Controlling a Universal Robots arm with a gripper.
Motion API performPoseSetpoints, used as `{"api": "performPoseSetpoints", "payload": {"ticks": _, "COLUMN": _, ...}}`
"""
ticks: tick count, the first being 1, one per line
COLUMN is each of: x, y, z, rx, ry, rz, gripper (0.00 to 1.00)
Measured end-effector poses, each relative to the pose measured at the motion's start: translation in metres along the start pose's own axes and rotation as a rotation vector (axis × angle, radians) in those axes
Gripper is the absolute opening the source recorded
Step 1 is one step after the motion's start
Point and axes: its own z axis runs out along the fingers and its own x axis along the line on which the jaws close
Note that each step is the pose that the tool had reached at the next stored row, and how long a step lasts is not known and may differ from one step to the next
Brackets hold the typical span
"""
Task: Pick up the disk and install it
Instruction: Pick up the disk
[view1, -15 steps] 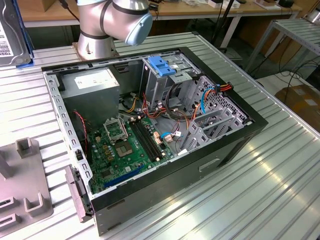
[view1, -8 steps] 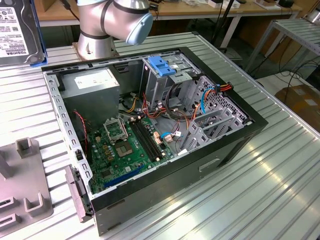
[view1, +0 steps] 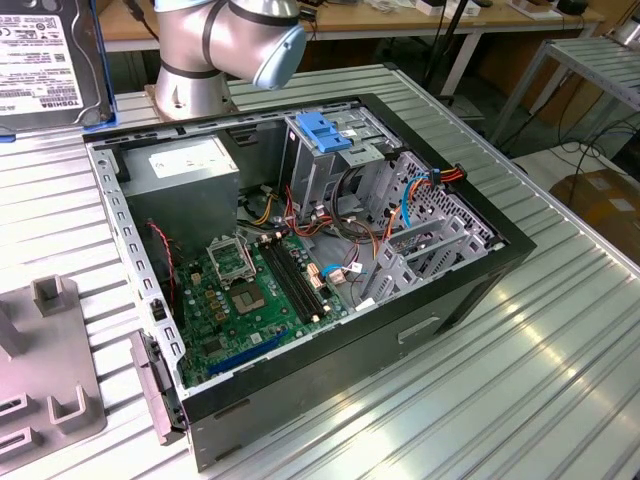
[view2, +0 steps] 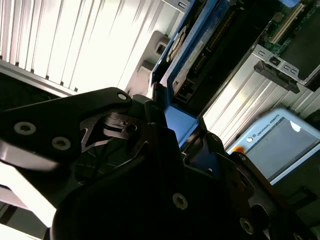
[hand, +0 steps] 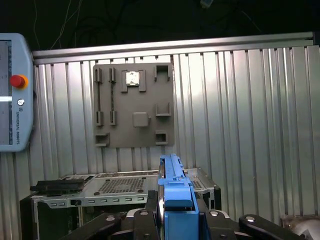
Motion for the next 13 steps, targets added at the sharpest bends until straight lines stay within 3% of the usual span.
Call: {"api": "performPoseSetpoints", "payload": {"ticks": 13, "x": 0.0002, "y": -0.0219, "z": 0.0007, "rx": -0.0001, "ry": 0.0, "rz": 0.0, "gripper": 0.37}}
